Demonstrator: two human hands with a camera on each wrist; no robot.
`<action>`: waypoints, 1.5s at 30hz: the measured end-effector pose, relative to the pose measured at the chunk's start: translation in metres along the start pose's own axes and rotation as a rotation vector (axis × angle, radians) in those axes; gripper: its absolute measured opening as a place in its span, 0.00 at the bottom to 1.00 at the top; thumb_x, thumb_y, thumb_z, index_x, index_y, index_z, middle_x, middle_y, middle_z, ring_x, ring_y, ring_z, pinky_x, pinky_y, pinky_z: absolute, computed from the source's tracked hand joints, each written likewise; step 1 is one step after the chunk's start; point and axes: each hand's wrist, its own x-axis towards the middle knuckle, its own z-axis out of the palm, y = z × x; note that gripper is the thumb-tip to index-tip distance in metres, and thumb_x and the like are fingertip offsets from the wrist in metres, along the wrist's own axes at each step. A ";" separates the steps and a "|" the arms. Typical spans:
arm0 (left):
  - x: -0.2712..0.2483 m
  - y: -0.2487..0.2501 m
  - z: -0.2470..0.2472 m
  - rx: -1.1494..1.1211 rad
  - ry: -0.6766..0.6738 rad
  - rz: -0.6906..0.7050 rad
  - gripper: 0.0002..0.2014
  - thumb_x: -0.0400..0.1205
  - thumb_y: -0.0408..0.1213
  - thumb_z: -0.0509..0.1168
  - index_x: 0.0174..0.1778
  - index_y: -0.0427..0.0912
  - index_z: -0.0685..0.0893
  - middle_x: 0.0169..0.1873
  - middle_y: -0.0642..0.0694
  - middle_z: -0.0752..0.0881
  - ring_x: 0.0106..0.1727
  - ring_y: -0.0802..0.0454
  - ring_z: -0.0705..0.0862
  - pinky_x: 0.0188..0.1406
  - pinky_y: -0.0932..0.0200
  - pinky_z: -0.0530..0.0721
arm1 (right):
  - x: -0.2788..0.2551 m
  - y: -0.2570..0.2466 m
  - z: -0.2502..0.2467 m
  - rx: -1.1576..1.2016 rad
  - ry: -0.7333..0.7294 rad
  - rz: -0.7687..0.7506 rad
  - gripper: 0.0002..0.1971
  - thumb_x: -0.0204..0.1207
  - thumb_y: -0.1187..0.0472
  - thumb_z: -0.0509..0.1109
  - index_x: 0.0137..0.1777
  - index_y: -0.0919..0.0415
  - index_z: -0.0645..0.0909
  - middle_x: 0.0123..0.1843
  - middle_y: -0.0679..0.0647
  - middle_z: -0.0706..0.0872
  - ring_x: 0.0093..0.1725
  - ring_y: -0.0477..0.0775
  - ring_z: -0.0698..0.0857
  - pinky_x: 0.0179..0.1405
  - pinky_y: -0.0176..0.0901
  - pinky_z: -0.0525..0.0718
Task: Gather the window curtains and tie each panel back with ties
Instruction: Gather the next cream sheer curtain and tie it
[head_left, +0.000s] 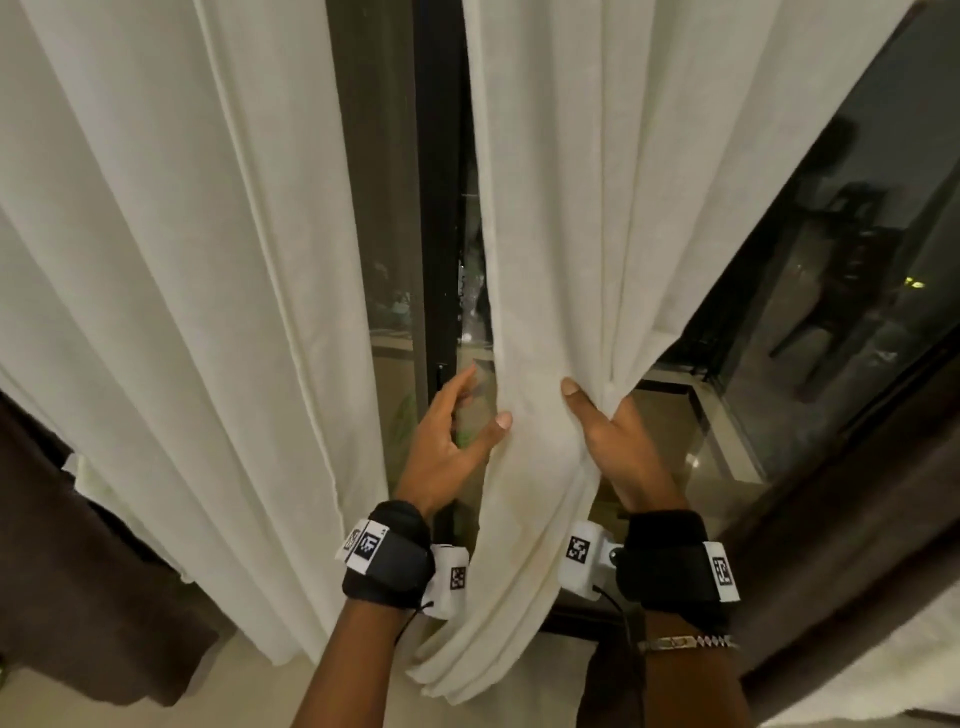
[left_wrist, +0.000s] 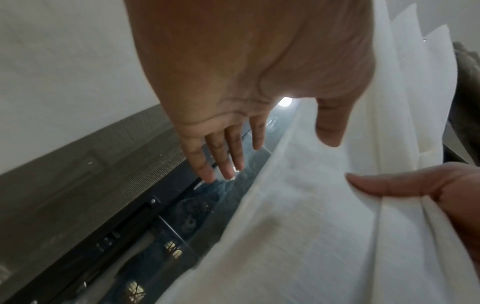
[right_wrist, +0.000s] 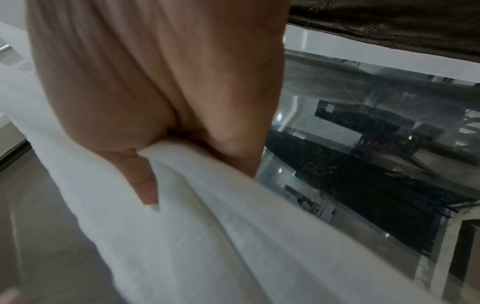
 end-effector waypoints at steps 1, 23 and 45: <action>-0.002 0.002 0.002 -0.038 -0.056 -0.014 0.48 0.74 0.65 0.74 0.90 0.65 0.61 0.82 0.66 0.73 0.82 0.65 0.73 0.85 0.52 0.73 | -0.001 0.004 0.001 -0.053 -0.045 0.014 0.16 0.87 0.38 0.71 0.71 0.36 0.78 0.66 0.40 0.88 0.71 0.55 0.86 0.80 0.60 0.80; -0.001 0.003 0.020 -0.400 0.282 -0.295 0.09 0.88 0.42 0.71 0.57 0.63 0.84 0.57 0.61 0.90 0.61 0.61 0.87 0.73 0.54 0.81 | 0.021 0.121 -0.008 -0.370 -0.353 0.012 0.38 0.78 0.55 0.85 0.85 0.41 0.72 0.85 0.47 0.71 0.78 0.46 0.70 0.80 0.52 0.74; -0.024 0.005 0.022 -0.466 0.038 -0.453 0.16 0.91 0.41 0.66 0.74 0.43 0.86 0.66 0.46 0.93 0.66 0.52 0.92 0.65 0.58 0.89 | 0.013 0.100 0.017 0.273 -0.249 -0.022 0.17 0.88 0.68 0.73 0.69 0.47 0.90 0.68 0.49 0.95 0.72 0.55 0.91 0.72 0.53 0.90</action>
